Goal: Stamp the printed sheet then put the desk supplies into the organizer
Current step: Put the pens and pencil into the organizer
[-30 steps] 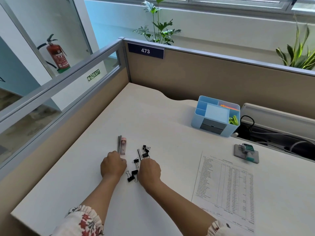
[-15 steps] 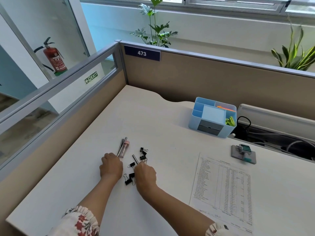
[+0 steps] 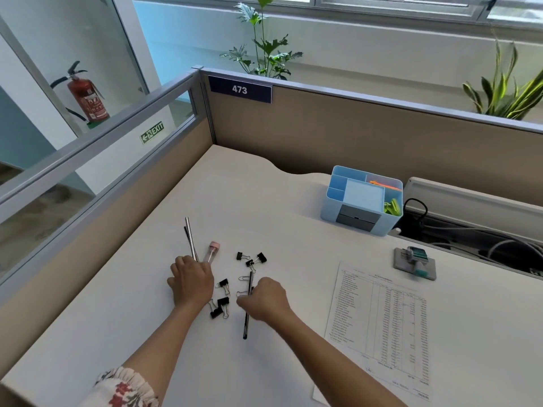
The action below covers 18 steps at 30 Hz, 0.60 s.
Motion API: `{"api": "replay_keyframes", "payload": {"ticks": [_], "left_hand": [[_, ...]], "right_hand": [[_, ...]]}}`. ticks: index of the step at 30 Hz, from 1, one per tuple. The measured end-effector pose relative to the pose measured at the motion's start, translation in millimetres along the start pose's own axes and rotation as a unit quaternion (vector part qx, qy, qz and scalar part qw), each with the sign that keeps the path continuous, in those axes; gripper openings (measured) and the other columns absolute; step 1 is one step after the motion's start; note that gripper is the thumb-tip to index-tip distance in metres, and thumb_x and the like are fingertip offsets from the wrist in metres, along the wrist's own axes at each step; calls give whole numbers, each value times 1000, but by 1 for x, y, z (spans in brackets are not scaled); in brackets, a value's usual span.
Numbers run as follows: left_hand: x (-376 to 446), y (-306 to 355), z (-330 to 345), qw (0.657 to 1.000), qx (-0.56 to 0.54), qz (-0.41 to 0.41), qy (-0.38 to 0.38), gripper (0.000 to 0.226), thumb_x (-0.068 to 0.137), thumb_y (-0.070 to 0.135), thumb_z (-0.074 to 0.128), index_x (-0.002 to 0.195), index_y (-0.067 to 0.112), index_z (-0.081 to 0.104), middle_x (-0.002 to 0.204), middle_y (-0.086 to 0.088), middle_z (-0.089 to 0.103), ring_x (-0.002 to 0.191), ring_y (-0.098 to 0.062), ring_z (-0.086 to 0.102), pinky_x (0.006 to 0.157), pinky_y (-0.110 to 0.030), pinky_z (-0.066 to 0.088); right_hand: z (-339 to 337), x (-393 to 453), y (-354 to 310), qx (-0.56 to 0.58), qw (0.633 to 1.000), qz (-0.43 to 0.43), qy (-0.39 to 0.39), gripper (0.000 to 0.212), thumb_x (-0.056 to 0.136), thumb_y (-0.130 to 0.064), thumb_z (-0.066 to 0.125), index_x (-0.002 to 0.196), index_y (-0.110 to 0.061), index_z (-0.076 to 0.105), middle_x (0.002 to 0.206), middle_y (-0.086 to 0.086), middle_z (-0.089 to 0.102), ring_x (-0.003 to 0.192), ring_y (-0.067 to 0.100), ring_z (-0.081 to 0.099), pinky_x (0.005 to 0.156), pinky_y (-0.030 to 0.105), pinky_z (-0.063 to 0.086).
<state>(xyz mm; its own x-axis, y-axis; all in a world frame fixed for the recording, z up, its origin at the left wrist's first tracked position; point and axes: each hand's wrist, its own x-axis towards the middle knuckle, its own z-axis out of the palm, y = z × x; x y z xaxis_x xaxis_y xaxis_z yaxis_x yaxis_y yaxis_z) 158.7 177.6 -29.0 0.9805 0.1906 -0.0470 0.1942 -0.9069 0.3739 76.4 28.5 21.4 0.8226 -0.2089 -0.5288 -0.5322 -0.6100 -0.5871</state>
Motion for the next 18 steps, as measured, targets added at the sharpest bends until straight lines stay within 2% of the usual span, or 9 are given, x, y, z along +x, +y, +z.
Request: {"api": "replay_keyframes", "payload": {"ticks": [2, 5, 8, 10, 12, 14, 16, 18], "left_hand": [[-1, 9, 3, 999, -46, 11, 11, 26, 97, 18, 37, 102, -2, 52, 109, -19, 51, 107, -35, 45, 87, -49, 39], [-5, 26, 12, 989, -140, 41, 15, 20, 98, 13, 35, 94, 0, 49, 101, -16, 50, 103, -33, 44, 84, -45, 36], [-13, 46, 19, 964, -256, 71, -21, 21, 101, 11, 32, 96, -1, 48, 94, -10, 47, 96, -26, 40, 83, -35, 32], [-18, 61, 25, 945, -312, 75, -64, 24, 102, 14, 32, 87, 2, 46, 88, -10, 46, 89, -28, 45, 76, -31, 36], [-24, 79, 30, 923, -365, 51, -110, 29, 104, 19, 30, 86, 6, 48, 82, -10, 46, 73, -26, 48, 58, -27, 40], [-32, 98, 35, 904, -397, 41, -155, 33, 106, 23, 28, 88, 8, 50, 75, -6, 46, 61, -20, 44, 46, -23, 38], [-39, 115, 42, 890, -410, 49, -194, 36, 107, 25, 27, 92, 6, 54, 77, -5, 50, 61, -16, 44, 46, -21, 39], [-44, 129, 50, 878, -419, 66, -222, 34, 107, 25, 27, 90, 12, 54, 88, -6, 60, 74, -15, 53, 58, -26, 44]], "right_hand": [[-17, 3, 4, 126, 988, 45, -80, 18, 68, -24, 61, 59, -15, 48, 53, -1, 50, 55, 18, 46, 55, 23, 35], [-47, 7, 16, 351, 907, 108, -204, 5, 79, -14, 59, 76, -13, 56, 56, -3, 39, 47, 10, 37, 52, 17, 35], [-77, 13, 29, 448, 861, 101, -220, 16, 86, -13, 55, 73, -17, 48, 59, -3, 35, 53, 8, 25, 48, 12, 32], [-95, 21, 36, 487, 856, 88, -146, 18, 88, -10, 53, 71, -13, 51, 59, -1, 43, 54, 8, 29, 47, 12, 34], [-116, 30, 42, 509, 857, 74, -37, 16, 89, -6, 51, 74, -7, 53, 62, 5, 47, 52, 10, 36, 45, 13, 36], [-138, 39, 48, 504, 860, 45, 63, 11, 91, -5, 48, 80, -4, 52, 70, 11, 47, 54, 13, 42, 48, 17, 38], [-159, 47, 54, 447, 881, 22, 154, 11, 96, -10, 47, 92, -3, 54, 80, 13, 54, 63, 14, 53, 56, 19, 46], [-176, 53, 60, 375, 897, 7, 235, 14, 100, -17, 47, 105, -7, 56, 91, 7, 62, 75, 13, 61, 69, 23, 54]]}}
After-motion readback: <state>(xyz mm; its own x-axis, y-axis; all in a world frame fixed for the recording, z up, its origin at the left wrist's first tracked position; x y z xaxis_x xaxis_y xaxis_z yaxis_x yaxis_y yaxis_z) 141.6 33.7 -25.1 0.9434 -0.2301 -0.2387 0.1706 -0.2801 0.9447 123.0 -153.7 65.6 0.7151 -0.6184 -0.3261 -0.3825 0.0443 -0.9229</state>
